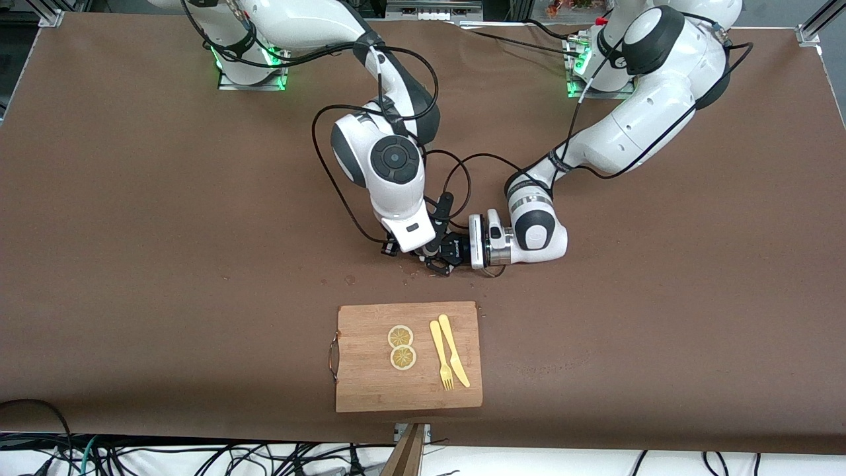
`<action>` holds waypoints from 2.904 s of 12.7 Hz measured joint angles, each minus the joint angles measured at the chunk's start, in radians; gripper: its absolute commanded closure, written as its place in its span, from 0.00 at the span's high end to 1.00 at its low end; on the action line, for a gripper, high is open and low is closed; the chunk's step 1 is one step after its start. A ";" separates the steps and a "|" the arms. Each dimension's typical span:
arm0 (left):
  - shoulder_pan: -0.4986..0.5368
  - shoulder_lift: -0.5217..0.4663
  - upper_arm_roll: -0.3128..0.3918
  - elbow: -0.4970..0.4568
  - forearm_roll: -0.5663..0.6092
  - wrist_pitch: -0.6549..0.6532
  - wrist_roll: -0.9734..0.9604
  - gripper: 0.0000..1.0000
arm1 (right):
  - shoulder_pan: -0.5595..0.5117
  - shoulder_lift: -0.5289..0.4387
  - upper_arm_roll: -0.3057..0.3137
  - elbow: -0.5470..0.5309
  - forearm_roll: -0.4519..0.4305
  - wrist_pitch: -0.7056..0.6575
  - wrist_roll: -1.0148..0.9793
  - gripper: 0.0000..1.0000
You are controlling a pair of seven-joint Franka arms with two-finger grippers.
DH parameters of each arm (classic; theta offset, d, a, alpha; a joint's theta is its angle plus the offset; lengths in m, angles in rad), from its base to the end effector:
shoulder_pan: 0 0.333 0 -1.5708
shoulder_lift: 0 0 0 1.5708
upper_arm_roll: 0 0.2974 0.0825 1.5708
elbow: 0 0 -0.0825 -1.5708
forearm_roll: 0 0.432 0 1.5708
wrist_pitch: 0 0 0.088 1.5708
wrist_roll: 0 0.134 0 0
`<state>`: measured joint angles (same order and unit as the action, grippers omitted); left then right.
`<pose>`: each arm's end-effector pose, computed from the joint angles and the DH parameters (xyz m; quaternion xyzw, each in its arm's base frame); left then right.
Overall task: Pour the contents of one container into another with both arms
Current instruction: 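Tilt the jigger with the left gripper, pouring into the beaker, then carry the jigger back with the left gripper while the right gripper returns the beaker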
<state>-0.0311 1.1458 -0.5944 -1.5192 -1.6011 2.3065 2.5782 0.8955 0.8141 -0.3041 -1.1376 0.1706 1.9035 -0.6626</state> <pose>0.5795 -0.4238 0.0215 0.5726 -0.4731 0.4659 0.4809 0.6089 0.5004 0.2727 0.8000 0.5993 -0.0088 0.0295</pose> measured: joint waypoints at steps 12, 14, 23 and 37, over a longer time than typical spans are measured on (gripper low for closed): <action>0.000 0.001 -0.001 0.001 0.000 0.000 0.000 0.00 | -0.014 -0.001 -0.009 0.015 0.093 0.004 0.011 0.36; 0.000 0.001 -0.001 0.002 0.000 0.000 0.000 0.00 | -0.042 -0.008 -0.013 0.015 0.163 0.003 0.008 0.36; 0.015 -0.005 -0.001 0.034 -0.005 -0.001 -0.034 0.00 | -0.301 -0.090 -0.017 -0.092 0.518 -0.013 -0.447 0.36; 0.204 -0.221 0.389 0.019 0.320 -0.579 -0.338 0.00 | -0.782 -0.176 0.009 -0.485 0.835 -0.228 -1.500 0.36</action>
<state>0.1725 0.9243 -0.2055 -1.5003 -1.2812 1.7273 2.2398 0.1136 0.6376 -0.2951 -1.6226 1.0055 1.6754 -2.1626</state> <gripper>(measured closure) 0.916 0.507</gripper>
